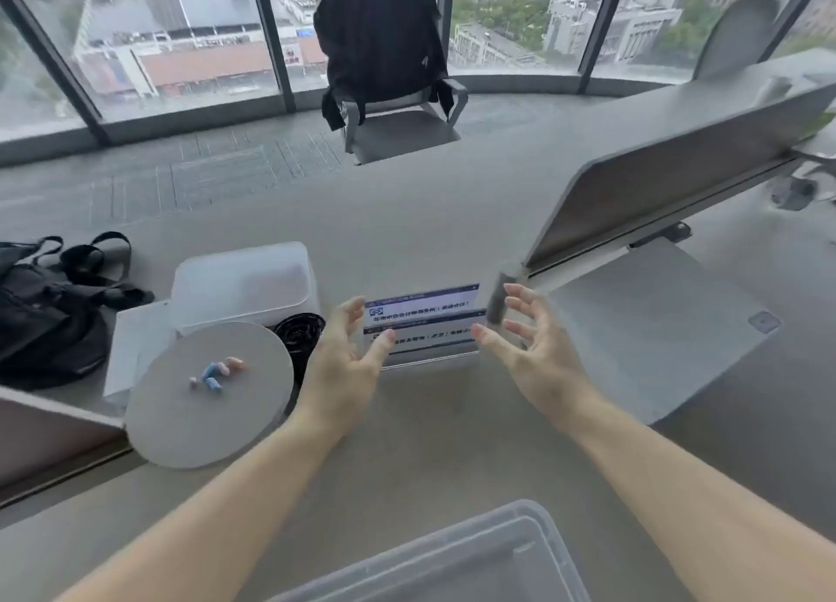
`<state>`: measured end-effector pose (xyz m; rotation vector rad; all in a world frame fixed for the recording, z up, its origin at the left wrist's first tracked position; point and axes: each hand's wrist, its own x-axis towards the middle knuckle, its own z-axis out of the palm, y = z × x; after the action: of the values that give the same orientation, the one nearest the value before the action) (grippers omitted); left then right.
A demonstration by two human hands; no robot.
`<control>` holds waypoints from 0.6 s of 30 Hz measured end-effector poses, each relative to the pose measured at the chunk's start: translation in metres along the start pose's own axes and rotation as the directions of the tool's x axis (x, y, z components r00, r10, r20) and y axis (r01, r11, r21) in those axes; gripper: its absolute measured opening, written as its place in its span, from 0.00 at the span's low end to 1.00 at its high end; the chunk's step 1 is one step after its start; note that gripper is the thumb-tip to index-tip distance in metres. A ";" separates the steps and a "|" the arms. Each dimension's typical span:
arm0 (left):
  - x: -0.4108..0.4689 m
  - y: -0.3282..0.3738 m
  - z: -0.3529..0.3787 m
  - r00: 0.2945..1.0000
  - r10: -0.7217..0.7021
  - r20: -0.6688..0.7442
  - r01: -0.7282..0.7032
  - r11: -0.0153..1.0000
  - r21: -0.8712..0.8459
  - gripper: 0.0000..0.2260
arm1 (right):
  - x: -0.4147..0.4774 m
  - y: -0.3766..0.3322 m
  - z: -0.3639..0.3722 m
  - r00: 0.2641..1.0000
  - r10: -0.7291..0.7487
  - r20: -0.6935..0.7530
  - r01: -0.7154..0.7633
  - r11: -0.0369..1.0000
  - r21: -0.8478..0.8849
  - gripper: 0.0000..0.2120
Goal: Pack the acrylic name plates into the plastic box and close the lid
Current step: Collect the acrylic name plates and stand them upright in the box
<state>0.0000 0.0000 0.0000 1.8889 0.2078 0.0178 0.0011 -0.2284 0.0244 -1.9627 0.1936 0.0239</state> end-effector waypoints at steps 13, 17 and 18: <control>0.057 -0.140 0.074 0.994 -0.070 -0.084 0.071 0.997 0.002 0.33 | 0.099 0.146 0.071 0.994 0.105 -0.008 -0.104 0.993 0.051 0.34; 0.057 -0.151 0.089 0.986 -0.047 -0.158 0.048 0.999 0.003 0.21 | 0.107 0.166 0.093 0.998 0.037 -0.041 -0.036 0.999 0.032 0.13; 0.057 -0.151 0.092 0.983 -0.040 -0.178 0.042 0.999 0.005 0.20 | 0.106 0.169 0.095 0.999 0.022 -0.046 -0.021 1.000 0.018 0.11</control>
<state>0.0462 -0.0314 -0.1775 1.8917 0.3696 0.1588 0.0877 -0.2187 -0.1785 -1.9447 0.2446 -0.0092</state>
